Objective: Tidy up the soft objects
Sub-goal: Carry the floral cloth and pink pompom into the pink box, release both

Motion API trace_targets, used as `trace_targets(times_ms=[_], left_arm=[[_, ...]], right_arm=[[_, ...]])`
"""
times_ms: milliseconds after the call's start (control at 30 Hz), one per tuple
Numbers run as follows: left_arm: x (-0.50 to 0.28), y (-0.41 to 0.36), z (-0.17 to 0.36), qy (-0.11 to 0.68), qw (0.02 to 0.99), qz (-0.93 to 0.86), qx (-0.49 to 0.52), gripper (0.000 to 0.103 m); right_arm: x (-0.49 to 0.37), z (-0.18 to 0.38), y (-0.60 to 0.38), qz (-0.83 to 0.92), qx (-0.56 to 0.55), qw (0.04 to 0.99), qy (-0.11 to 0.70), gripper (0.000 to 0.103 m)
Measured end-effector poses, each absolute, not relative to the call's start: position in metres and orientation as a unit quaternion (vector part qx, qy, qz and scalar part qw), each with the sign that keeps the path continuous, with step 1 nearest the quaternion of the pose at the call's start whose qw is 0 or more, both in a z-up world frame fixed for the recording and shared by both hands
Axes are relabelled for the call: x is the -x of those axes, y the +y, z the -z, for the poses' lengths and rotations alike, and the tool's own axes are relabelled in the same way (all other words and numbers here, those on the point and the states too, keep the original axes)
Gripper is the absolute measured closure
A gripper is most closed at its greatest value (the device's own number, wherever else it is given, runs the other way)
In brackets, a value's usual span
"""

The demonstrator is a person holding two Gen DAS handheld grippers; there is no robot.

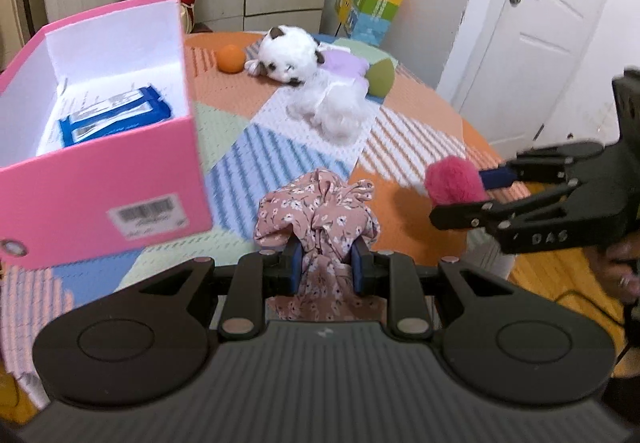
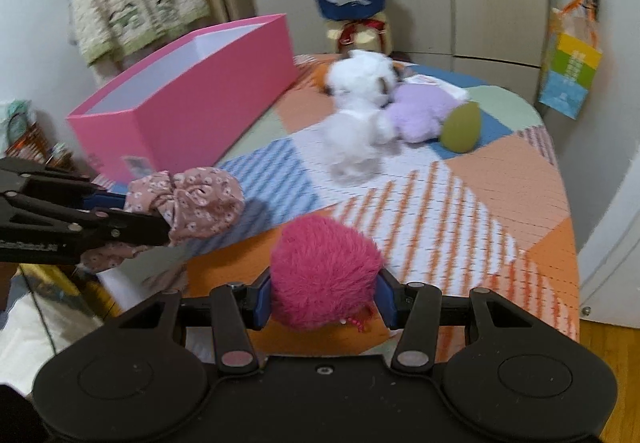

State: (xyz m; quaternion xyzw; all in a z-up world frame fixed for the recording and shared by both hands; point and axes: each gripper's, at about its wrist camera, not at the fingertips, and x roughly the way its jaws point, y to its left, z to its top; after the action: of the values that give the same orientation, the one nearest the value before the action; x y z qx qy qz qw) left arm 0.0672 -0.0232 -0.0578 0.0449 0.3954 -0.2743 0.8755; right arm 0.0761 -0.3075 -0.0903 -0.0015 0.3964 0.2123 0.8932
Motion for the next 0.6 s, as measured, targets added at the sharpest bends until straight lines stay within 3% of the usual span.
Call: trace_targets(times_ms=[233, 600], left_arm=[[-0.052, 0.010, 0.042, 0.430, 0.854, 0.289, -0.047, 0.080], [-0.042, 0.057, -0.015, 0.389, 0.878, 0.272, -0.062, 0.080]], right_arm=[[-0.073, 0.061, -0.272, -0.284, 0.027, 0.864, 0.415, 0.048], [-0.075, -0.005, -0.211, -0.377, 0.068, 0.846, 0.372, 0.048]])
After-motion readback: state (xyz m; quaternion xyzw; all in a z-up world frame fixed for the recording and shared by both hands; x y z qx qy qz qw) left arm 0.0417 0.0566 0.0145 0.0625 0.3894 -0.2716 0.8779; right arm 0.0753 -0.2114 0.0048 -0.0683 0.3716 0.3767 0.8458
